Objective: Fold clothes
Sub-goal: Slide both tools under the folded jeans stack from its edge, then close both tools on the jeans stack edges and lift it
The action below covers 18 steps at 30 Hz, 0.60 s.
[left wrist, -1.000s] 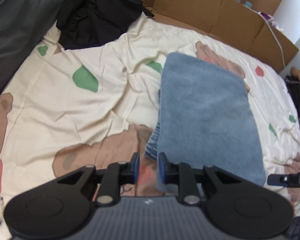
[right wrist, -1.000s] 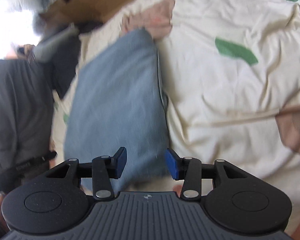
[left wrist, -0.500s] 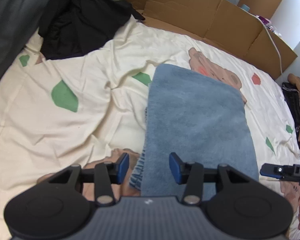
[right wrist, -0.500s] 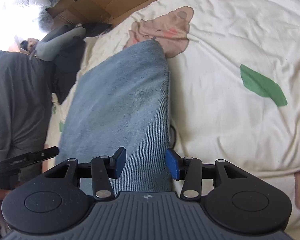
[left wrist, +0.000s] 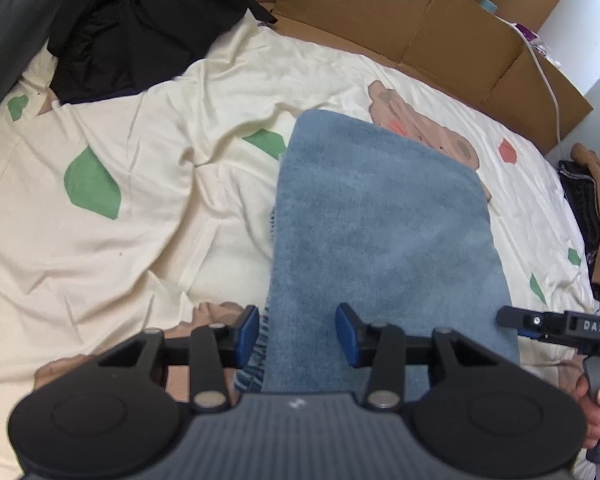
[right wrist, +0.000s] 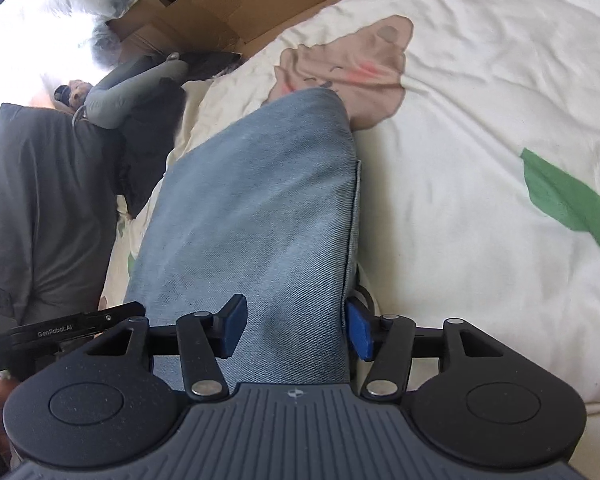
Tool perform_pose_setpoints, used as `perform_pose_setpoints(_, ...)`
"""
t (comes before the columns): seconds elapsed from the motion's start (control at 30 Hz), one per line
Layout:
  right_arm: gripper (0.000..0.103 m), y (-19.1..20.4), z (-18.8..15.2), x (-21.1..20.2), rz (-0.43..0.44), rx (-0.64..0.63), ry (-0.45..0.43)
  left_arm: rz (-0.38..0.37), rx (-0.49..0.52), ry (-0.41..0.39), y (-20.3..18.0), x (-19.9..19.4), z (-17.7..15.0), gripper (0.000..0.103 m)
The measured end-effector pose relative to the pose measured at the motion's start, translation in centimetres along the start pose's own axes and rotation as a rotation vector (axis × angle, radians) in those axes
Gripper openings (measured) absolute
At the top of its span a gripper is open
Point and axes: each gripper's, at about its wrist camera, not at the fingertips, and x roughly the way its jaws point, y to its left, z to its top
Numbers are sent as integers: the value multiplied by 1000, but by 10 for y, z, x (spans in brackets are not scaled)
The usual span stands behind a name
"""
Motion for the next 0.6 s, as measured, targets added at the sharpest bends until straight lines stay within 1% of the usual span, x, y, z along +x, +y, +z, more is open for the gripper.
perform_pose_setpoints(0.07,56,-3,1,5,10,21,1,-1,-5,-2,1,4,2,49)
perform_pose_setpoints(0.17,56,0,5,15,0,5,22,-5,-8,-1,1,9,5,51)
perform_pose_setpoints(0.23,50,5,7,16,-20,-22,20,-14,-11,3,1,12,6,51)
perform_pose_setpoints(0.27,45,8,8,15,-32,-37,17,-20,-18,8,2,14,6,51)
perform_pose_setpoints(0.3,38,10,8,13,-35,-43,8,-26,-26,12,3,15,6,51)
perform_pose_setpoints(0.37,34,14,7,2,-18,-33,-28,-36,-42,19,6,18,6,51)
perform_pose_setpoints(0.43,34,19,5,-3,2,-28,-56,-32,-41,20,5,19,7,51)
perform_pose_setpoints(0.47,36,20,5,-3,11,-21,-58,-22,-27,17,3,19,7,51)
perform_pose_setpoints(0.5,44,19,4,-1,19,-11,-53,-10,-10,13,0,19,7,51)
perform_pose_setpoints(0.57,52,16,4,7,18,5,-36,2,3,14,-1,20,7,51)
perform_pose_setpoints(0.6,52,14,4,11,20,13,-25,-2,0,16,-1,21,7,51)
